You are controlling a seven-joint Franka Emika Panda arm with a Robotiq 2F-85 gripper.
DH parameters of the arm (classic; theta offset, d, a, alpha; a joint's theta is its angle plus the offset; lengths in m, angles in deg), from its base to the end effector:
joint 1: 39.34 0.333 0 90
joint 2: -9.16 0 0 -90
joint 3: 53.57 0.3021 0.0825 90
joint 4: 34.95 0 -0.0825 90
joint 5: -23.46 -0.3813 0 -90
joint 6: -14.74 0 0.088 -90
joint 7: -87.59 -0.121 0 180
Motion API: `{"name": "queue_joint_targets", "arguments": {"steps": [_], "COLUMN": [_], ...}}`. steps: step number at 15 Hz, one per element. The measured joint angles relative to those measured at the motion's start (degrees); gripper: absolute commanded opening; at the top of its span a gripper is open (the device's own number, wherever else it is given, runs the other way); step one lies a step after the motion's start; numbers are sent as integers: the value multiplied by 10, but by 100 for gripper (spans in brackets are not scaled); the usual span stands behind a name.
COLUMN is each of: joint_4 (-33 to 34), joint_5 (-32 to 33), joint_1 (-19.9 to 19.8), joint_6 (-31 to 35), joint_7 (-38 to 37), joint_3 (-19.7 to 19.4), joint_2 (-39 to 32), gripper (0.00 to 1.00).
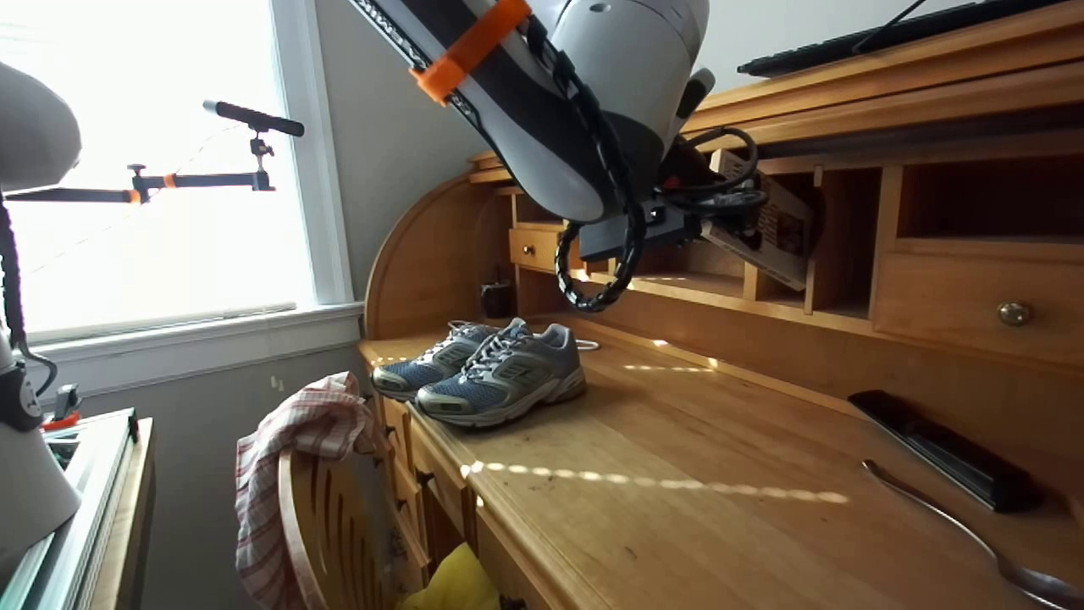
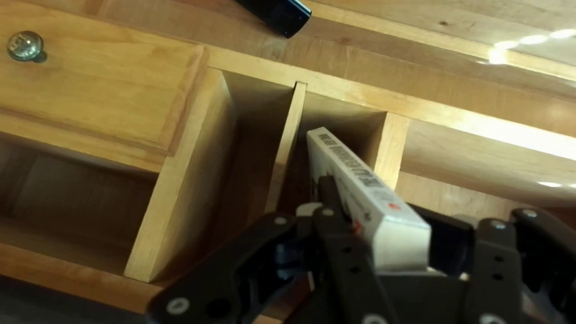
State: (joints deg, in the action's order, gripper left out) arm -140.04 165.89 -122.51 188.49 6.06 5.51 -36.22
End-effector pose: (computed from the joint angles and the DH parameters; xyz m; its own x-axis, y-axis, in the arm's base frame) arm 0.5570 -0.2549 0.2825 0.5497 0.2100 0.8085 -0.0289 -0.9625 0.2696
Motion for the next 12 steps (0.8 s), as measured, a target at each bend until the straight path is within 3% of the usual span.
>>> {"name": "queue_joint_targets", "arguments": {"steps": [5, 12], "joint_4": [9, 39], "joint_5": [-28, -37], "joint_1": [5, 40], "joint_6": [-3, -3], "joint_7": [44, 47], "joint_3": [-3, -26], "joint_2": [-29, -36], "gripper": [6, 6]}}
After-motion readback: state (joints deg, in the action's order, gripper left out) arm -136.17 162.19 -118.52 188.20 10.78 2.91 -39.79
